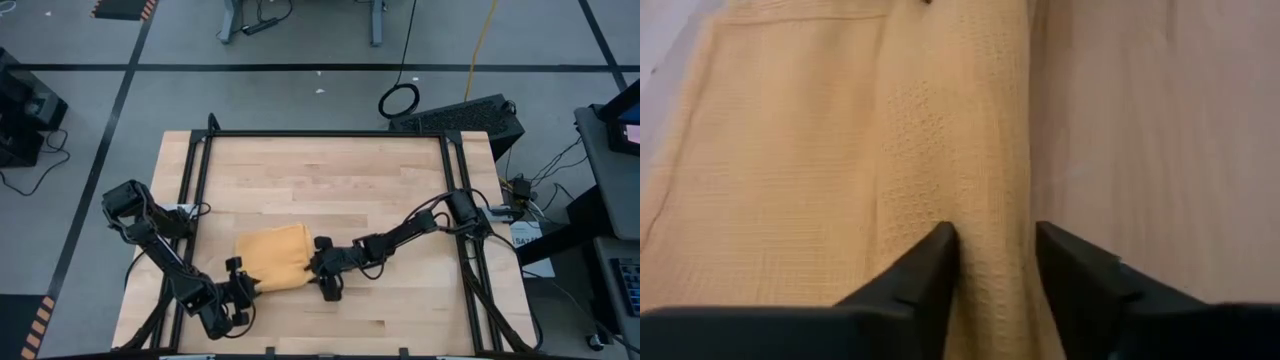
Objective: Roll towel
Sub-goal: Roll the yellow towel
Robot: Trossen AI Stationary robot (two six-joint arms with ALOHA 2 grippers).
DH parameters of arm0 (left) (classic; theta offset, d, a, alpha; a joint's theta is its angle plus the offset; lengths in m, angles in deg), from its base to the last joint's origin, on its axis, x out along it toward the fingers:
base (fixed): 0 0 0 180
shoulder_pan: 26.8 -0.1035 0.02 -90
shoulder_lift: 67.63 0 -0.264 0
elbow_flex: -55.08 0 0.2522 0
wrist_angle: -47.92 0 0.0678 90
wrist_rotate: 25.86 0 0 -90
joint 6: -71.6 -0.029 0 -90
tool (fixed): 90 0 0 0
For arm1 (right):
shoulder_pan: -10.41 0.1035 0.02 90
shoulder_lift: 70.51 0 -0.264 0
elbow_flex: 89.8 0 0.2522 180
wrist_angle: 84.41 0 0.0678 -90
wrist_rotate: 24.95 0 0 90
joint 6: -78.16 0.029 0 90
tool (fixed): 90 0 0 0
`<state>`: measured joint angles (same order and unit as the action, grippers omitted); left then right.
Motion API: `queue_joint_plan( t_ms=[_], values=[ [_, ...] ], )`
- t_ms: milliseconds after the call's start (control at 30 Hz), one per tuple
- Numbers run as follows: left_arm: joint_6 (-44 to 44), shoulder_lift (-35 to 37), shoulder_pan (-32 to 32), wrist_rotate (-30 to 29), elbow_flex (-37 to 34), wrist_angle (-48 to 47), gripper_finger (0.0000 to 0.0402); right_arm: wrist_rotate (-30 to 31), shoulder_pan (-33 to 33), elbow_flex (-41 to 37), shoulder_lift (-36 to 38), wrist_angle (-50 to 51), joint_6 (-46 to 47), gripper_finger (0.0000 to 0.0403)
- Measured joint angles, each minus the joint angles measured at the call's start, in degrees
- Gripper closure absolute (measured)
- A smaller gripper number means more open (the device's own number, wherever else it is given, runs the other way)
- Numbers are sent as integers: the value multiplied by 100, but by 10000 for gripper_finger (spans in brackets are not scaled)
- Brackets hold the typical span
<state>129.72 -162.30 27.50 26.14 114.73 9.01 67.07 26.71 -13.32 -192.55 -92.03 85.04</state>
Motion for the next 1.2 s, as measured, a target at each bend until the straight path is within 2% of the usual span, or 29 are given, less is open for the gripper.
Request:
queue_joint_plan(
  t_ms=[100,233,433,700,833,1200],
  values=[
    [-4,0,36,-23,150,-223,221,-442,24,-1,0,21,649,257],
    [-6,0,122,-205,524,-1014,178,-920,161,-4,-3,33,1682,304],
    [-55,4,327,-656,1096,-1765,137,-972,484,-13,-12,30,2858,348],
    [-349,-82,731,-821,1197,-1006,128,-929,492,-24,-4,-192,3816,353],
    [-485,-355,884,-1039,1197,-809,127,-1345,332,-24,-4,-195,4099,353],
    [-1206,-1416,590,-1231,1191,-694,127,-1810,129,-24,0,-195,4330,353]
  ],
)
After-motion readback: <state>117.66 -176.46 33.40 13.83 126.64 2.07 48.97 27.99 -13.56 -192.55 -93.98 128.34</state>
